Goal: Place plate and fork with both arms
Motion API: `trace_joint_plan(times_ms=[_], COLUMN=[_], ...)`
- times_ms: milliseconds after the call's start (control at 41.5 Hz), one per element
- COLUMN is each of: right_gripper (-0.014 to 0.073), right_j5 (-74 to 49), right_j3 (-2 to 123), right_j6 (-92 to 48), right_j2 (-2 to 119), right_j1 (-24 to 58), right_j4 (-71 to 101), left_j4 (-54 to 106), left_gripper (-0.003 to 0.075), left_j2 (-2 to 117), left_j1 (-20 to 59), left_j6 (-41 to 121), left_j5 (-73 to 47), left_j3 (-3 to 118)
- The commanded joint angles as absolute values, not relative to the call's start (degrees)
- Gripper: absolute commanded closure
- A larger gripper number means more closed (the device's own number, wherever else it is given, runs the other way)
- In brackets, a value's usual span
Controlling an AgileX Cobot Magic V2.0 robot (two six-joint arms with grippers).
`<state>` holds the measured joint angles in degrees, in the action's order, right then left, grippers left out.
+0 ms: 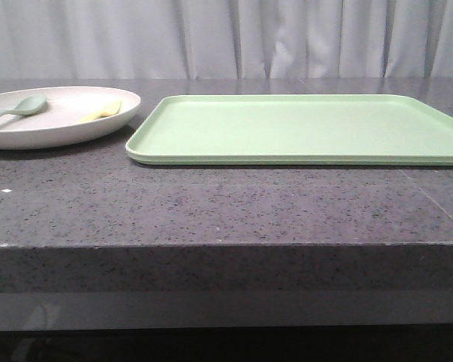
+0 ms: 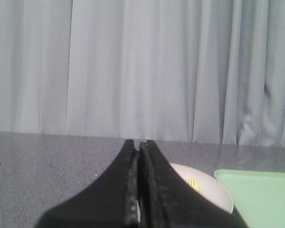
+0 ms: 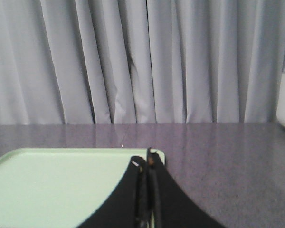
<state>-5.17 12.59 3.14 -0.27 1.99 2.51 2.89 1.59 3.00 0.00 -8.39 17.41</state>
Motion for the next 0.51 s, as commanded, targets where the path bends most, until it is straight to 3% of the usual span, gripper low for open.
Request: trace_joint_plan(times_ms=[0,241,481], right_gripper=[0.0681,0.0681,0.0681], right_j5=[-7.50,-22.72,-25.89], right_j3=[20.72,34.55,36.21], right_j6=[2.85,2.80,2.80], right_j2=[2.86,14.38,23.03], right_j1=[2.07,2.07,2.07], right_j4=[1.43,1.14,1.14], left_j4=[3.28,3.28,3.28], left_gripper=[0.0741,0.0741,0.0740], left_j2=[6.43,18.96,25.89], left_j1=[2.82,2.82,2.82], left_j6=[-0.38,-0.38,-0.38], left_j5=[-10.98,-26.50,-27.55], left_j3=[26.94,42.90,43.68])
